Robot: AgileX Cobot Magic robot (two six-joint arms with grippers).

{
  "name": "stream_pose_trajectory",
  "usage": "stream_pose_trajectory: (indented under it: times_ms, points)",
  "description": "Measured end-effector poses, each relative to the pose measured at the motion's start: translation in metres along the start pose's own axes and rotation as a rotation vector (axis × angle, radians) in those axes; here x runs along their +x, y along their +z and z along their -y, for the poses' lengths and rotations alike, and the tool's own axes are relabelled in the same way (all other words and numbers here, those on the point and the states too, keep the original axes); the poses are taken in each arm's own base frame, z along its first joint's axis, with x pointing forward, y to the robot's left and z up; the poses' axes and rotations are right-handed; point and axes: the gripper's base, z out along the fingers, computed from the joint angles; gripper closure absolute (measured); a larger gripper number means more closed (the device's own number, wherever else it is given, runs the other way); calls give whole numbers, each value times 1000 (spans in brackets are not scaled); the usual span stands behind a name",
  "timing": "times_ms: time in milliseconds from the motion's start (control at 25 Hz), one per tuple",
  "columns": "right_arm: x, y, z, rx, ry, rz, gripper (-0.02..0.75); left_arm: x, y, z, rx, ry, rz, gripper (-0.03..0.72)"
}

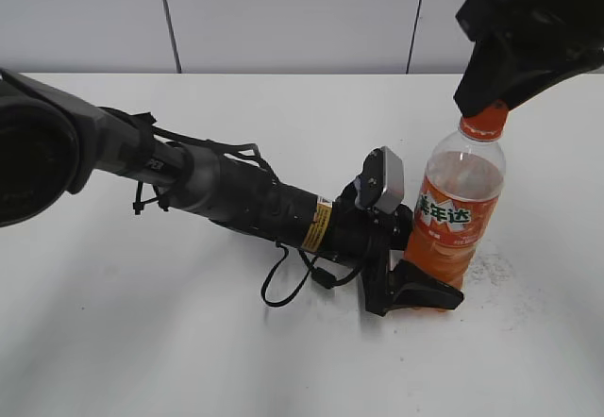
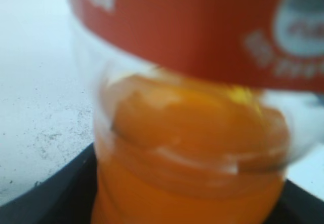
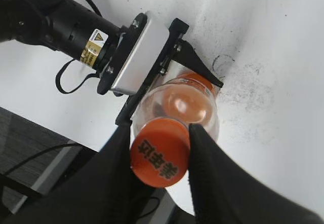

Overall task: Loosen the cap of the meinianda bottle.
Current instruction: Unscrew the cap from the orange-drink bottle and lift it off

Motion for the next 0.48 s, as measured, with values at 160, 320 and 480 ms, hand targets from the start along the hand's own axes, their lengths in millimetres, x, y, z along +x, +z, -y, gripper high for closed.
stream_pose_trajectory:
  times_ms: [160, 320, 480]
  points:
    - [0, -1, 0, -1, -266, 2, 485, 0, 0, 0, 0, 0, 0, 135]
    - [0, -2, -1, 1, -648, 8, 486, 0, 0, 0, -1, 0, -1, 135]
    - [0, -3, -1, -2, -743, 10, 489, 0, 0, 0, -1, 0, -1, 135]
